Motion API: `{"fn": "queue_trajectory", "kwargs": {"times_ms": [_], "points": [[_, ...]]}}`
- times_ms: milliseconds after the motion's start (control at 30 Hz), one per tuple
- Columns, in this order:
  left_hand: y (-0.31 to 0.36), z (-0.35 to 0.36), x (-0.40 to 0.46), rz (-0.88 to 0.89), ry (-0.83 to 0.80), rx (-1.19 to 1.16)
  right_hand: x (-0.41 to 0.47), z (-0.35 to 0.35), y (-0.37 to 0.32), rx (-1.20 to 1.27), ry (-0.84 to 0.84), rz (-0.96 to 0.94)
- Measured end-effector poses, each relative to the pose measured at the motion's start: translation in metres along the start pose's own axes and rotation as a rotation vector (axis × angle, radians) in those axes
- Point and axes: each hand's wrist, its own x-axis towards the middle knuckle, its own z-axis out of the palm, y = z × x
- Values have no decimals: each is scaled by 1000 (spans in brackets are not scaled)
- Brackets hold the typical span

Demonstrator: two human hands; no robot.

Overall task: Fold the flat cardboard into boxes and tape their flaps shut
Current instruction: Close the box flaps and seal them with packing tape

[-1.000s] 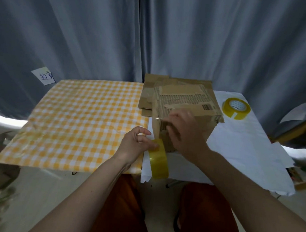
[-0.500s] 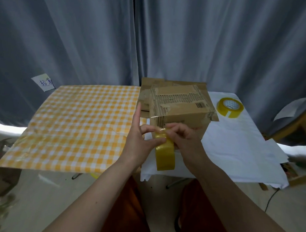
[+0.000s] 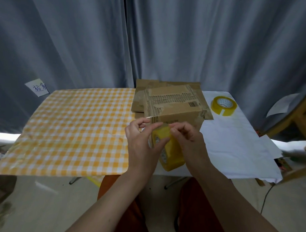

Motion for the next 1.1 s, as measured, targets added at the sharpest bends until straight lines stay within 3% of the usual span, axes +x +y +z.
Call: {"fn": "queue_trajectory", "kwargs": {"times_ms": [433,600,667,767,867,933,1000,1100], "points": [[-1,9,2,-144,-123,-192,-3,-11,3,-90,-133,-232],[4,13,2,-89,-105,-197,-3,-15,9,-213,-35,-256],[5,17,6,-93,-127,-194,-3,-16,12,-177,3,-192],[2,22,13,-219,-91,-273,2,-26,12,32,64,90],[0,31,13,-335,-72,-405,3,-45,15,-297,-175,264],[1,42,10,-352,-102,-431,-2,-51,19,-331,-307,271],[4,51,8,-307,-115,-404,-3,-57,23,-309,-280,204],[-3,64,1,-32,-231,-148,3,-77,38,-588,-229,134]]}}
